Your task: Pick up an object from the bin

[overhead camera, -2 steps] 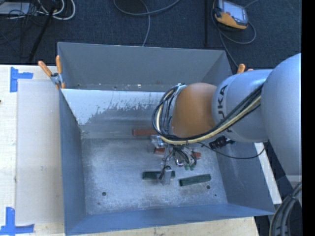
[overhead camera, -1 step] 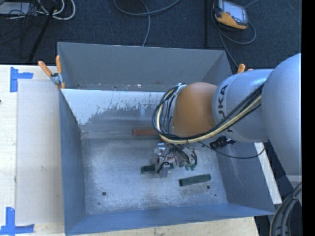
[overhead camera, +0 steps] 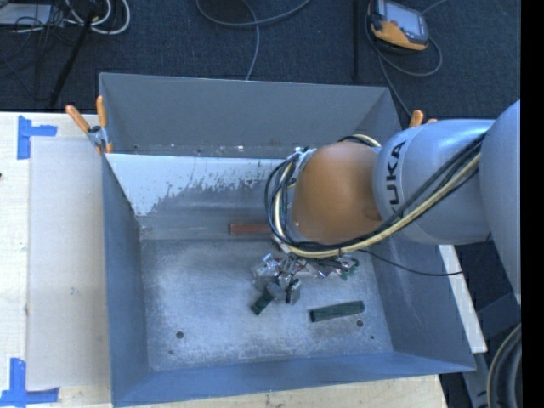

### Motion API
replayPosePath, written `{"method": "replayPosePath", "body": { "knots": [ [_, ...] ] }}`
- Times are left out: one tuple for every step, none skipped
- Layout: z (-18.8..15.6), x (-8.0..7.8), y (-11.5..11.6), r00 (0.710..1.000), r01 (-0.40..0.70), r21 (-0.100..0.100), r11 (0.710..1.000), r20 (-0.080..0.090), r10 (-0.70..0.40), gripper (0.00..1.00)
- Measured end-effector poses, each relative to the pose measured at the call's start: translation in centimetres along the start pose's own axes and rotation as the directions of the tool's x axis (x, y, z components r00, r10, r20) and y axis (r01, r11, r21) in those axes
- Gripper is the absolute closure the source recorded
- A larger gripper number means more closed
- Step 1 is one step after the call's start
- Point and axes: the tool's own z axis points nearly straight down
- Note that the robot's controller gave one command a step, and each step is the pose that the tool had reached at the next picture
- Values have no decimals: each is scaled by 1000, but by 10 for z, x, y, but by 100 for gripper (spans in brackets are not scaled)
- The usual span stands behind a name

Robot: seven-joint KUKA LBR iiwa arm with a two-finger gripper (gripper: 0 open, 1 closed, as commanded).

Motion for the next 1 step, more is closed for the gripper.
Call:
{"method": "replayPosePath", "body": {
  "knots": [
    [3, 3, 2, 1000, -4, -7, 1000, -8, 4, 0]
  ]
}}
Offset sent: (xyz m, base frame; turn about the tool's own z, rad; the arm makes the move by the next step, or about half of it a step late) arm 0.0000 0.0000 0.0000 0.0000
